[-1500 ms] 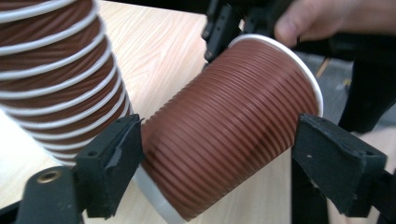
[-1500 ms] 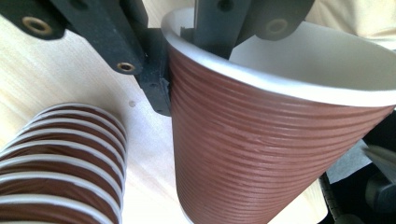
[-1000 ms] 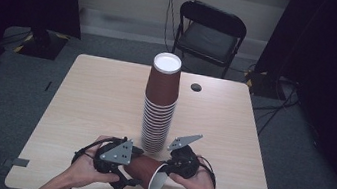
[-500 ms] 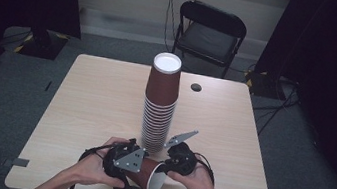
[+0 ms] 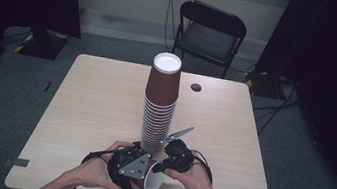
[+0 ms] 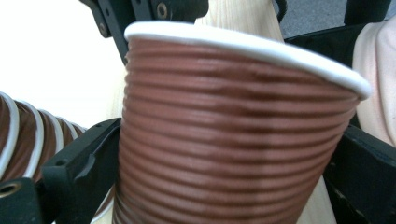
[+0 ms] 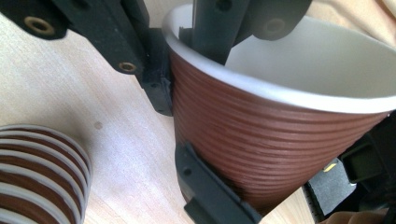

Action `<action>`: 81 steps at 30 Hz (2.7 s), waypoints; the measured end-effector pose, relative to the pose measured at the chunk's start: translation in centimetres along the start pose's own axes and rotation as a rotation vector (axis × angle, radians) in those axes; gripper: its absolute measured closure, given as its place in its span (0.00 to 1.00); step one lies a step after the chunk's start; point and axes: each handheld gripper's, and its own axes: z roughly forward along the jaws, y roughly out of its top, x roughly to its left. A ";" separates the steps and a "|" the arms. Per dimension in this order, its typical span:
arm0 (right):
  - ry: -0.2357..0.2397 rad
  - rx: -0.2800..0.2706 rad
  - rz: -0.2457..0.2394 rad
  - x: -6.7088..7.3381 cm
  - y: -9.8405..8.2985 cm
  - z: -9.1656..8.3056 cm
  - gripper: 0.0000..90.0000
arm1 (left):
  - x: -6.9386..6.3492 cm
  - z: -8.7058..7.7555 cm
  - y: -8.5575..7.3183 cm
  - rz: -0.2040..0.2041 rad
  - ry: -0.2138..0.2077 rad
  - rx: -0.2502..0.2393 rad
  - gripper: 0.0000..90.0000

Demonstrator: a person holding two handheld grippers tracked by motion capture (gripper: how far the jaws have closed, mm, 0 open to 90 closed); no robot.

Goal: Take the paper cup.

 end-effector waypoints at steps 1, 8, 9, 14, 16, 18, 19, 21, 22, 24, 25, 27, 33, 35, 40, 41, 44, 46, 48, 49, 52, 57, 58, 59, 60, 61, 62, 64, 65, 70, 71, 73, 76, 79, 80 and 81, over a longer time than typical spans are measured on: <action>-0.001 0.005 0.004 0.0 0.1 0.0 0.96 | 0.0 -0.2 0.1 0.023 0.004 0.021 0.04; -0.010 -0.012 0.019 0.0 0.2 -0.4 0.95 | -0.4 -0.2 0.2 0.010 0.064 -0.037 0.06; -0.016 -0.022 0.020 0.0 0.2 -0.5 0.95 | -0.4 -0.3 0.2 0.007 0.067 -0.046 0.06; -0.036 -0.081 -0.001 0.1 0.2 -1.0 0.93 | -0.3 -0.6 -0.1 -0.041 0.084 -0.098 0.11; -0.036 -0.102 0.007 0.0 0.2 -1.2 0.91 | -0.2 -0.7 -0.3 -0.067 0.093 -0.113 0.12; -0.031 -0.126 0.013 -0.1 0.2 -1.5 0.91 | -0.1 -0.8 -0.5 -0.075 0.095 -0.125 0.11; -0.029 -0.132 0.012 -0.1 0.2 -1.5 0.90 | -0.1 -0.9 -0.5 -0.082 0.090 -0.128 0.12; -0.025 -0.147 0.010 0.0 0.2 -1.6 0.90 | -0.1 -1.1 -0.6 -0.091 0.092 -0.137 0.12; -0.028 -0.149 0.011 0.0 0.2 -1.6 0.89 | -0.1 -1.1 -0.6 -0.105 0.091 -0.152 0.12; -0.027 -0.162 0.012 0.2 0.2 -1.7 0.88 | -0.1 -1.2 -0.8 -0.119 0.088 -0.163 0.12; -0.031 -0.169 0.010 0.2 0.2 -1.8 0.88 | 0.0 -1.3 -0.9 -0.116 0.089 -0.161 0.12; -0.024 -0.183 0.008 0.2 0.3 -1.9 0.86 | 0.0 -1.3 -1.3 -0.151 0.079 -0.188 0.12; -0.015 -0.215 0.009 0.5 0.4 -2.2 0.80 | 0.3 -2.0 -2.2 -0.215 0.081 -0.219 0.12; -0.012 -0.230 0.008 0.5 0.5 -2.3 0.80 | 0.4 -2.1 -2.4 -0.240 0.084 -0.234 0.12; -0.014 -0.275 0.004 0.6 0.6 -2.5 0.78 | 0.4 -2.6 -3.1 -0.282 0.094 -0.256 0.12; -0.010 -0.290 0.002 0.6 0.6 -2.6 0.78 | 0.4 -2.6 -3.2 -0.291 0.097 -0.257 0.12; -0.014 -0.308 -0.002 0.7 0.6 -2.7 0.78 | 0.4 -2.8 -3.6 -0.316 0.105 -0.277 0.12; -0.012 -0.321 -0.006 0.8 0.5 -2.7 0.78 | 0.4 -3.0 -3.9 -0.342 0.108 -0.292 0.12; -0.014 -0.331 -0.015 0.8 0.5 -2.8 0.79 | 0.5 -3.2 -4.1 -0.352 0.113 -0.299 0.12; -0.013 -0.333 -0.017 0.8 0.5 -2.8 0.79 | 0.4 -3.2 -4.2 -0.359 0.119 -0.301 0.12; -0.011 -0.343 -0.018 0.7 0.5 -2.9 0.79 | 0.4 -3.4 -4.5 -0.378 0.128 -0.305 0.12; -0.010 -0.381 -0.024 0.9 0.3 -3.3 0.79 | 0.2 -3.8 -4.7 -0.387 0.140 -0.292 0.12; -0.008 -0.390 -0.024 0.9 0.2 -3.4 0.79 | 0.2 -4.0 -4.9 -0.390 0.147 -0.295 0.12; -0.012 -0.396 -0.025 1.0 0.2 -3.5 0.79 | 0.2 -4.0 -5.0 -0.400 0.153 -0.307 0.12; -0.017 -0.402 -0.023 1.0 0.1 -3.6 0.79 | 0.2 -4.2 -5.1 -0.405 0.164 -0.308 0.12; -0.019 -0.411 -0.022 1.0 0.0 -3.7 0.79 | 0.2 -4.2 -5.3 -0.418 0.170 -0.319 0.12; -0.022 -0.418 -0.022 0.9 -0.1 -3.8 0.79 | 0.2 -4.3 -5.5 -0.429 0.175 -0.324 0.12; -0.036 -0.429 -0.023 0.8 -0.3 -4.0 0.79 | 0.4 -4.6 -5.7 -0.444 0.185 -0.326 0.12; -0.037 -0.436 -0.027 0.7 -0.4 -4.1 0.78 | 0.4 -4.7 -5.8 -0.454 0.189 -0.326 0.12; -0.075 -0.447 -0.023 0.5 -1.3 -4.6 0.77 | 0.6 -5.3 -6.4 -0.492 0.217 -0.345 0.12; -0.087 -0.445 -0.021 0.4 -1.5 -4.7 0.76 | 0.7 -5.4 -6.5 -0.492 0.228 -0.343 0.12; -0.101 -0.454 -0.014 0.1 -2.0 -5.0 0.76 | 0.8 -5.6 -6.6 -0.499 0.236 -0.349 0.12; -0.126 -0.471 -0.004 -0.2 -2.5 -5.5 0.75 | 1.0 -5.9 -6.9 -0.518 0.249 -0.369 0.12; -0.146 -0.479 0.008 -0.5 -3.1 -5.9 0.74 | 1.1 -6.2 -7.1 -0.521 0.274 -0.368 0.12; -0.148 -0.477 0.011 -0.6 -3.2 -6.0 0.74 | 1.1 -6.2 -7.2 -0.529 0.277 -0.371 0.12; -0.156 -0.480 0.016 -0.7 -3.4 -6.1 0.74 | 1.2 -6.3 -7.3 -0.531 0.273 -0.374 0.12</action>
